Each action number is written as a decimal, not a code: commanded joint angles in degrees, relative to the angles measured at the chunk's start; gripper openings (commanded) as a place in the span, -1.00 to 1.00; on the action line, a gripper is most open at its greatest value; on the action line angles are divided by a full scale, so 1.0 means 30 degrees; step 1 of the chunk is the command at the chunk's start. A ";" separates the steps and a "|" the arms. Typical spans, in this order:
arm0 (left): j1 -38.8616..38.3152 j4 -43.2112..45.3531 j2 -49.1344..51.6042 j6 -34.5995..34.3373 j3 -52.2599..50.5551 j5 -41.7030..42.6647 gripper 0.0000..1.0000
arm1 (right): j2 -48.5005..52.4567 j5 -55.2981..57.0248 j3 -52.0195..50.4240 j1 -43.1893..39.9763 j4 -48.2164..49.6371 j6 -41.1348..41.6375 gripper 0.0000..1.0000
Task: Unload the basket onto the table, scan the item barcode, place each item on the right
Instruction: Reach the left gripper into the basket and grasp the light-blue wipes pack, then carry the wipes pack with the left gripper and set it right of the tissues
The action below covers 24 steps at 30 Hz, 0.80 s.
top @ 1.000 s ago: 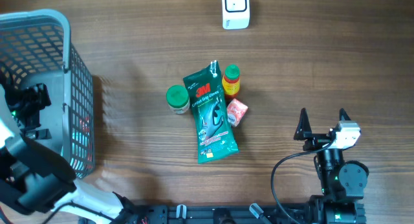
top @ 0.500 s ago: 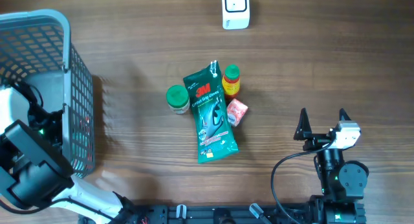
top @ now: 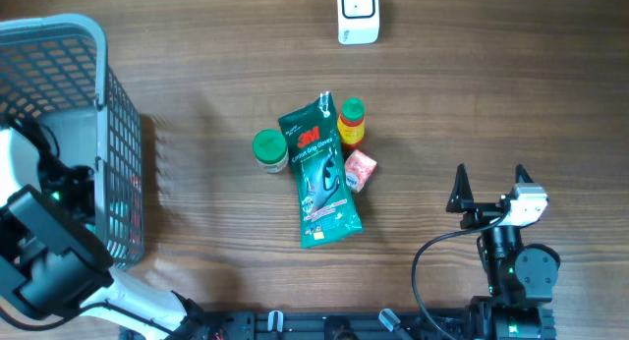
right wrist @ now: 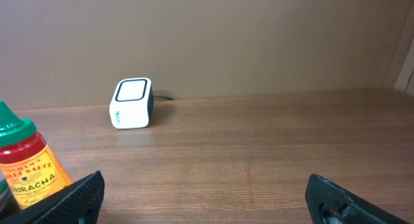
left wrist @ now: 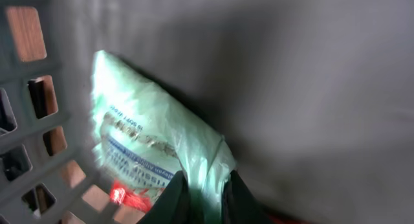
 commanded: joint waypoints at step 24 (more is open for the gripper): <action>-1.1468 -0.3024 -1.0418 0.1239 1.4061 0.4080 -0.92 | 0.0000 0.0109 -0.0022 0.0080 0.0044 -0.0168 1.00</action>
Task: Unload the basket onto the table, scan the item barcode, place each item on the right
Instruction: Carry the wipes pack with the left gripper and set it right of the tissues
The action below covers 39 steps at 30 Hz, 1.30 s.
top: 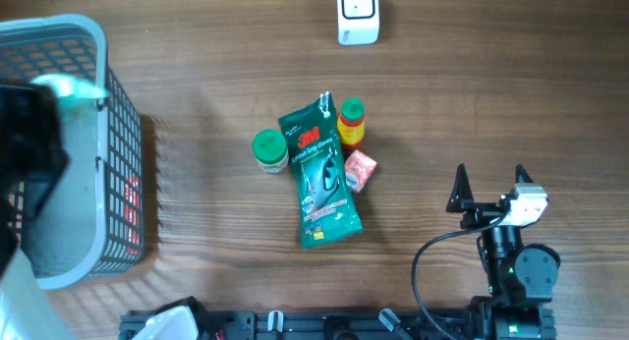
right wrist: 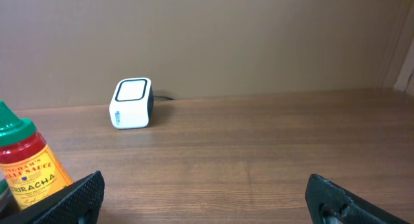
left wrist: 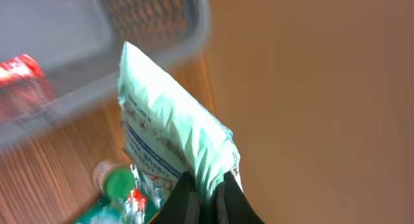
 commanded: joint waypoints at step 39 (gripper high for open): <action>-2.3984 0.7155 1.8083 1.0746 0.0102 -0.3789 -0.54 | 0.0000 0.0109 -0.0022 0.0080 0.0051 -0.0168 1.00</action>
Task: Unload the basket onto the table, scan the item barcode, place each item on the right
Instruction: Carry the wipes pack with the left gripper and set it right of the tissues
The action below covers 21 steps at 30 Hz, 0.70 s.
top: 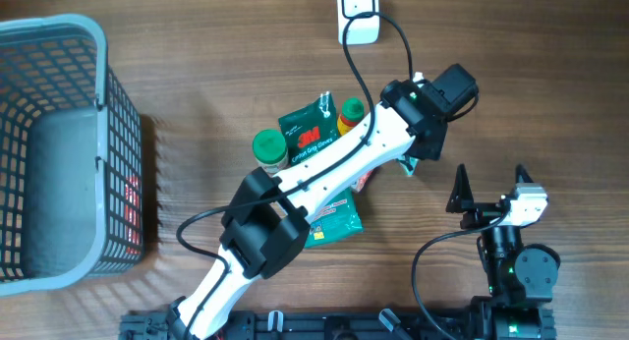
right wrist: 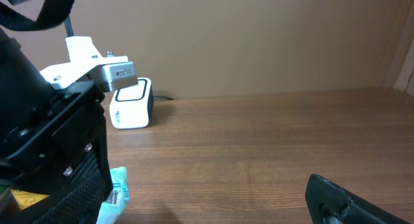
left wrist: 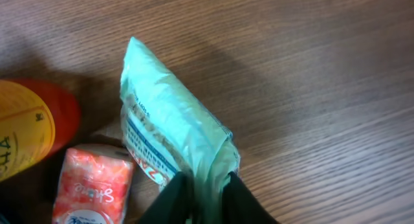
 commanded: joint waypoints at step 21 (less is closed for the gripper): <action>0.3002 0.1341 -0.9967 0.0248 0.0576 0.0386 0.65 | 0.0000 0.0109 -0.0022 0.0080 0.0051 -0.0168 1.00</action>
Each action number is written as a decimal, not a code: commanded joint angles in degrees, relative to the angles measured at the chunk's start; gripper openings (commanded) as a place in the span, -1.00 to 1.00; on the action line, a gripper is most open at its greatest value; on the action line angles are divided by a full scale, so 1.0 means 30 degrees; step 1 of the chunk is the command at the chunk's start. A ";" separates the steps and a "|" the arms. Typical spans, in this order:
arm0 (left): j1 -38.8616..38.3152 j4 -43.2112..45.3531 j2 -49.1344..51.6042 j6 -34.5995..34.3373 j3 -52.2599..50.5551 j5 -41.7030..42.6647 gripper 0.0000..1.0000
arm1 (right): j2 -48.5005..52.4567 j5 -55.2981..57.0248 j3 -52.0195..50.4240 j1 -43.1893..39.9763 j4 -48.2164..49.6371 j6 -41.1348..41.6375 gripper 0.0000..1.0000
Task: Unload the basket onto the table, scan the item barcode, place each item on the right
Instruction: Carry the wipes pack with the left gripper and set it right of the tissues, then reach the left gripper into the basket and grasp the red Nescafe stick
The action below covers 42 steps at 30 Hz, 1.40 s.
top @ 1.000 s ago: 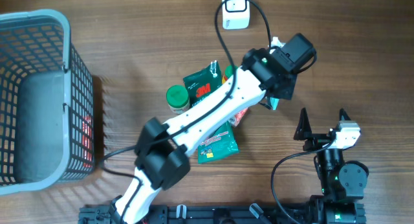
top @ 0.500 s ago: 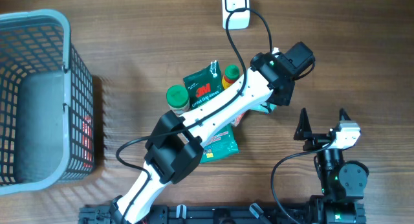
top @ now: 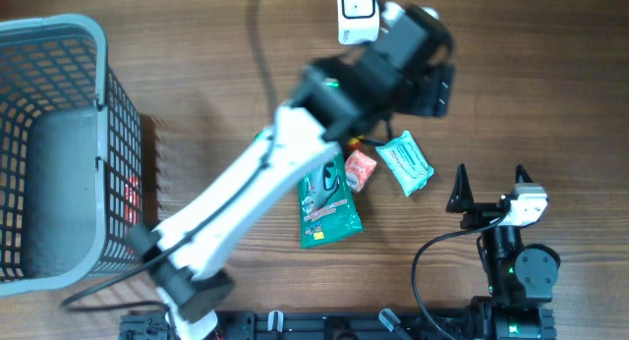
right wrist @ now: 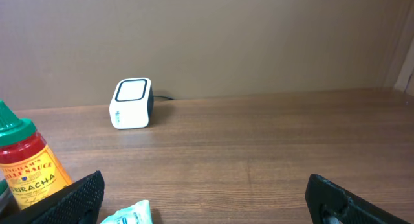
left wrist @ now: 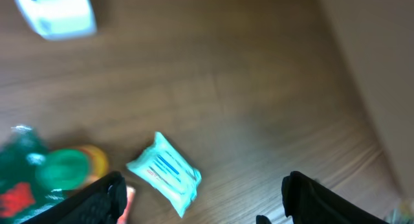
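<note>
A pale teal packet (top: 406, 163) lies flat on the wooden table, right of a small pink packet (top: 361, 170). It also shows below my left gripper (left wrist: 208, 201), as the teal packet (left wrist: 165, 172), and as a corner of the packet (right wrist: 129, 215) in the right wrist view. The left gripper (top: 429, 80) is open and empty, raised above the table near the white scanner (top: 357, 13). My right gripper (top: 488, 186) stands open and empty to the right of the teal packet. The scanner (right wrist: 131, 103) stands at the table's far edge.
A green 3M pouch (top: 324, 198) lies in the middle, partly under my left arm. A sriracha bottle (right wrist: 26, 167) and a green-lidded jar (left wrist: 61, 169) stand by it. A grey wire basket (top: 59, 30) fills the left side.
The left gripper was shut on the teal packet low beside the pink packet. Now it is open and higher, nearer the scanner, and the packet lies on the table.
My left gripper was shut on the teal packet inside the basket, then held it above the basket's rim. Later it held the packet at the table by the pink packet. Now the packet rests there and the gripper is open. The right arm stayed still.
</note>
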 commanded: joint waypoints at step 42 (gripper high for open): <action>2.9645 -0.2098 -0.4692 -1.2713 -1.7988 0.1530 0.97 | 0.0000 0.0109 -0.0022 0.0080 0.0051 -0.0175 0.99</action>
